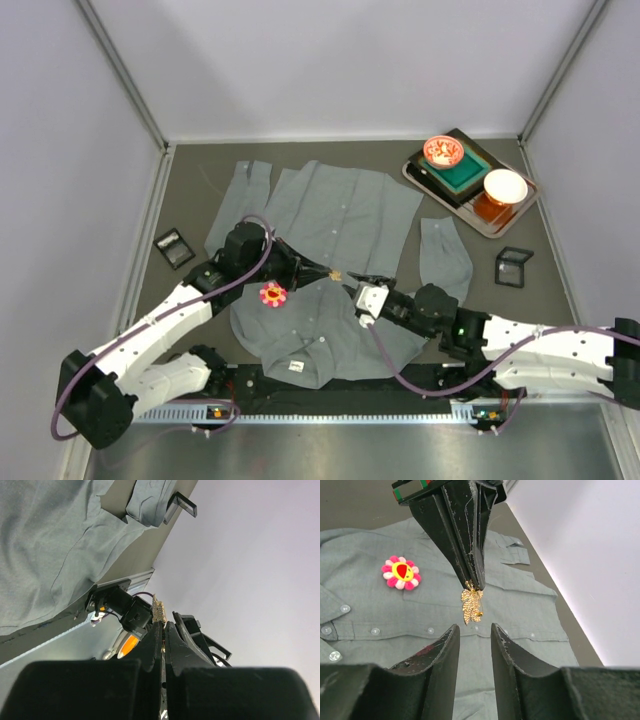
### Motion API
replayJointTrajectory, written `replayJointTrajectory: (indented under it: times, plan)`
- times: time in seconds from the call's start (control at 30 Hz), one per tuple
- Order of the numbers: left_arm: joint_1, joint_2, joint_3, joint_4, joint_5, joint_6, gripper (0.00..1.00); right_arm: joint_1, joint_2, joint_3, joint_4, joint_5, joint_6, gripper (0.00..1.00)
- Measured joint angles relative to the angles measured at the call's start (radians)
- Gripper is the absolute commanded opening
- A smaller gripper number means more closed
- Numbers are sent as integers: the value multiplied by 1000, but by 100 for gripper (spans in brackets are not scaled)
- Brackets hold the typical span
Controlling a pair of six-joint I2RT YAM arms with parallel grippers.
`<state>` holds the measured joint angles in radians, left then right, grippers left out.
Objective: Remove the brooch from the garment
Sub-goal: Close the brooch.
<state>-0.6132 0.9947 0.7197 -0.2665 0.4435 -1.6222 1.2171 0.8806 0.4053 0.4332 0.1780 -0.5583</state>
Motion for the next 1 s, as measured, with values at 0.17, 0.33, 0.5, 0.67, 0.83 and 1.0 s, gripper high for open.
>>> replayJointTrajectory:
  times: [0.17, 0.33, 0.5, 0.67, 0.83, 1.0]
  plan:
    - [0, -4, -13, 5, 5, -26, 0, 3, 16, 0, 10, 0, -32, 29]
    - [0, -4, -13, 16, 8, -34, 0, 8, 45, 2, 17, -3, -42, 25]
    - [0, -3, -13, 28, 9, -37, 0, 13, 63, 2, 17, -4, -46, 24]
    - [0, -3, -14, 31, 11, -43, 0, 17, 64, 4, 29, 1, -49, 22]
    - [0, -3, -14, 34, 12, -51, 0, 26, 86, 17, 50, 13, -60, 18]
    - [0, -2, -14, 31, 11, -52, 0, 31, 109, 24, 63, 39, -73, 8]
